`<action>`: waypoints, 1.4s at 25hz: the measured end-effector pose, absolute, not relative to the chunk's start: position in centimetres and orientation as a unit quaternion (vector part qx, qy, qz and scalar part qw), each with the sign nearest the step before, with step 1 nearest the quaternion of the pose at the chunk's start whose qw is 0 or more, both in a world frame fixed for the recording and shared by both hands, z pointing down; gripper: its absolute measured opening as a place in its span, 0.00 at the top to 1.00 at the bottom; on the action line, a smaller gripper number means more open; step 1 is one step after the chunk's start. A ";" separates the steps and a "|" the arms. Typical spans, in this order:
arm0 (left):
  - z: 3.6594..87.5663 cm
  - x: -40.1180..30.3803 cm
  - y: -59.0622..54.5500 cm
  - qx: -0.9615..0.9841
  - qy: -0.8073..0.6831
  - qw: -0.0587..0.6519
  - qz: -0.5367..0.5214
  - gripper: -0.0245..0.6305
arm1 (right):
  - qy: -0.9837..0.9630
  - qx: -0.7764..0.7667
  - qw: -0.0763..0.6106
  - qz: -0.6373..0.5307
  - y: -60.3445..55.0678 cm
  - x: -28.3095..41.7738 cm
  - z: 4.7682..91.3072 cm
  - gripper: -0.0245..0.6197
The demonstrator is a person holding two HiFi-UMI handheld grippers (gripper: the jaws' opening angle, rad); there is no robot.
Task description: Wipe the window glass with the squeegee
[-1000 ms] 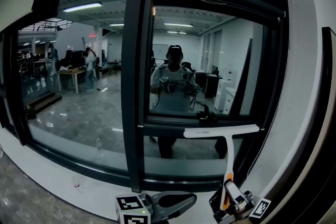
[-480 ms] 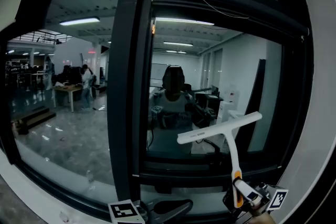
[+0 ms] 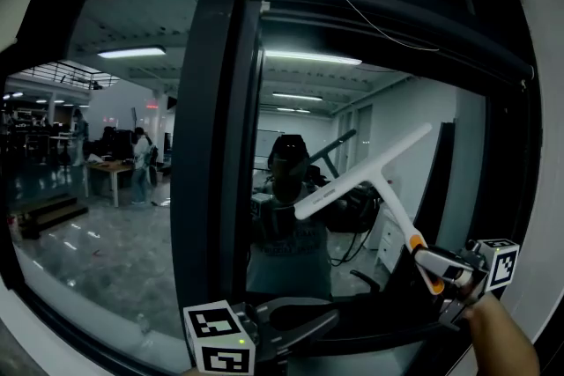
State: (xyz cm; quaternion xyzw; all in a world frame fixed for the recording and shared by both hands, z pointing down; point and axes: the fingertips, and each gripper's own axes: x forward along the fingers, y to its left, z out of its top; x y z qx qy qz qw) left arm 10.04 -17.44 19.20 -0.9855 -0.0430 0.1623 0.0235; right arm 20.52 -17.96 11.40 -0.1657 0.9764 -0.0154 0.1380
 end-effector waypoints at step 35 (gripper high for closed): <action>2.4 10.4 -24.8 -0.963 0.104 0.187 0.166 0.96 | 0.950 -0.173 -0.258 0.030 -34.9 11.5 -10.7 0.87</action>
